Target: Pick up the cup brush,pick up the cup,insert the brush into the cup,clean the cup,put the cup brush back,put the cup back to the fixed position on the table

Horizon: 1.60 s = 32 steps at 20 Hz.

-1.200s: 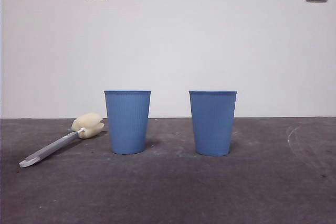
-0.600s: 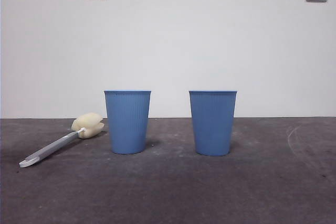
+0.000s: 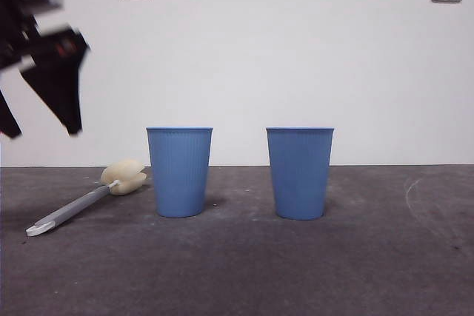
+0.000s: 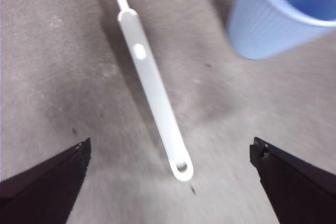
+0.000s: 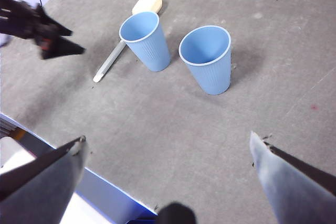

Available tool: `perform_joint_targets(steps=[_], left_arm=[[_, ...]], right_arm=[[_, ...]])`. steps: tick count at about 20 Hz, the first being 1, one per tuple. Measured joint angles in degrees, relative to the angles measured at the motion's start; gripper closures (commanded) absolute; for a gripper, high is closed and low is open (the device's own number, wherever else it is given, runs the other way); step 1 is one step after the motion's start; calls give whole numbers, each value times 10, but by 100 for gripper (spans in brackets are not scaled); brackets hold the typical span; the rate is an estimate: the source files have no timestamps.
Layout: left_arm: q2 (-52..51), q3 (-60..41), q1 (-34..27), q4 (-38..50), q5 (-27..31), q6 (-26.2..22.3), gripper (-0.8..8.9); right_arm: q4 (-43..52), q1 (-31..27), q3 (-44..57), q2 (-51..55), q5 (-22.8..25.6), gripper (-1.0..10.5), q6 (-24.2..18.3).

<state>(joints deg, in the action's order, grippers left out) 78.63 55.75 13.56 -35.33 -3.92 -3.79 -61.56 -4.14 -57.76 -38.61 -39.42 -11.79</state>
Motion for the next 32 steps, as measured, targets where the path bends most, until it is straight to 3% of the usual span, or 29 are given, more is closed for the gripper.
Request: perform_joint_targets(steps=[13, 16, 19, 22, 26, 28, 32], left_arm=[[156, 0, 18, 76, 38, 54, 225], [167, 0, 19, 76, 38, 65, 402], [171, 0, 24, 76, 37, 75, 505], [171, 0, 31, 71, 35, 81, 703], [171, 0, 35, 59, 27, 96, 734], [171, 1, 35, 54, 25, 100, 823], [171, 2, 34, 49, 25, 103, 822]], right_arm=[[0, 0, 0, -14, 0, 382, 0], [0, 0, 0, -14, 0, 383, 0], [0, 0, 0, -14, 0, 383, 0], [0, 0, 0, -14, 0, 383, 0], [0, 0, 0, -14, 0, 383, 0], [0, 0, 0, -14, 0, 383, 0], [0, 0, 0, -14, 0, 383, 0]])
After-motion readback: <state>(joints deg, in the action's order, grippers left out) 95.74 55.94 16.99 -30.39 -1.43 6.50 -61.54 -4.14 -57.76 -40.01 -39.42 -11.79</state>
